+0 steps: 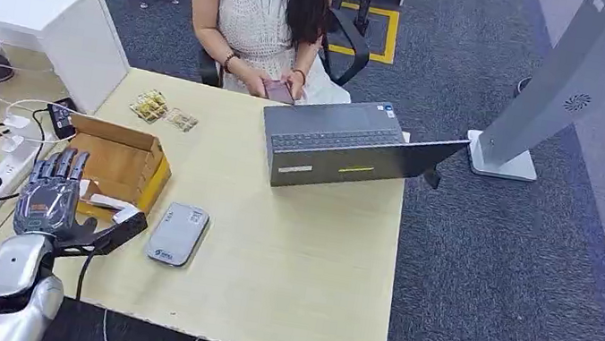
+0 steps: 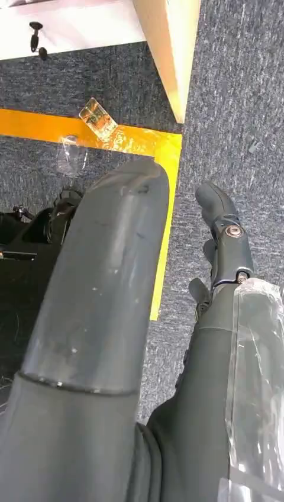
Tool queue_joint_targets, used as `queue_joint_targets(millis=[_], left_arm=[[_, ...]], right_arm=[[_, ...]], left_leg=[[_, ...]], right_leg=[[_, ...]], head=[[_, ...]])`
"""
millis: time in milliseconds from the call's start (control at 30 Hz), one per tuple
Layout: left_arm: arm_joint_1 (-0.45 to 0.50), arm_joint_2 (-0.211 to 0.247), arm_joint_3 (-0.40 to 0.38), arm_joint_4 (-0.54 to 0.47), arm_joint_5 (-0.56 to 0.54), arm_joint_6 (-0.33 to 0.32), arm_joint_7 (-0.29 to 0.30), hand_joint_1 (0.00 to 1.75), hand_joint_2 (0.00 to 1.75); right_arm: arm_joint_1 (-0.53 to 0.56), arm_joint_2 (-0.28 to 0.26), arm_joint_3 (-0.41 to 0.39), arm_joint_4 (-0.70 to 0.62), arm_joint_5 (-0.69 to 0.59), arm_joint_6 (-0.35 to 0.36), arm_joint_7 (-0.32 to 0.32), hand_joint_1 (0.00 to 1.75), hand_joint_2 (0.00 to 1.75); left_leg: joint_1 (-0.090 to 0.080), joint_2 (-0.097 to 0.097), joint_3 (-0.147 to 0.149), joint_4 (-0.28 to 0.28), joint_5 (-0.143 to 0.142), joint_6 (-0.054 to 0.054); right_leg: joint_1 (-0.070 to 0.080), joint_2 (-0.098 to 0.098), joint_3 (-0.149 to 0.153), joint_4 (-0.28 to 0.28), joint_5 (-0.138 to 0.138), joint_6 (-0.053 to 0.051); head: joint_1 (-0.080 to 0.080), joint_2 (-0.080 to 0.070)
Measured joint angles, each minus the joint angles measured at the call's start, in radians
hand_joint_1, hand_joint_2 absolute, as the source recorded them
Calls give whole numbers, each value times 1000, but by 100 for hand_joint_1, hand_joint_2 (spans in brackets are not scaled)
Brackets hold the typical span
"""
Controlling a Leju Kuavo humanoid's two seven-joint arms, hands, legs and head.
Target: Pass the card to the sensor for recognition and then transmit it.
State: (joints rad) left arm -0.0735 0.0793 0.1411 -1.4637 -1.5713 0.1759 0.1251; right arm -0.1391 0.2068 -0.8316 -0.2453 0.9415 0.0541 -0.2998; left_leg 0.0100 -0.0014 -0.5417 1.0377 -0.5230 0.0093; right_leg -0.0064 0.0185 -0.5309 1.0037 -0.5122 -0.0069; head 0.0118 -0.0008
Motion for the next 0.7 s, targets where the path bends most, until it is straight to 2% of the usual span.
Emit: queue_joint_targets(millis=[33,67,267,700], left_arm=[[0,0,0,0,0,0,0,0,175],[0,0,0,0,0,-1,0,175,175],[0,-1,-1,12,0,-36,-25,175,175],[0,-1,3,39,0,-36,-55,175,175]], right_arm=[[0,0,0,0,0,0,0,0,0],[0,0,0,0,0,0,0,0,0],[0,0,0,0,12,0,0,0,0],[0,0,0,0,13,2,2,0,0]], left_leg=[[0,0,0,0,0,0],[0,0,0,0,0,0],[0,0,0,0,0,0],[0,0,0,0,0,0]], right_leg=[[0,0,0,0,0,0],[0,0,0,0,0,0],[0,0,0,0,0,0],[0,0,0,0,0,0]], head=[[0,0],[0,0],[0,0],[0,0]])
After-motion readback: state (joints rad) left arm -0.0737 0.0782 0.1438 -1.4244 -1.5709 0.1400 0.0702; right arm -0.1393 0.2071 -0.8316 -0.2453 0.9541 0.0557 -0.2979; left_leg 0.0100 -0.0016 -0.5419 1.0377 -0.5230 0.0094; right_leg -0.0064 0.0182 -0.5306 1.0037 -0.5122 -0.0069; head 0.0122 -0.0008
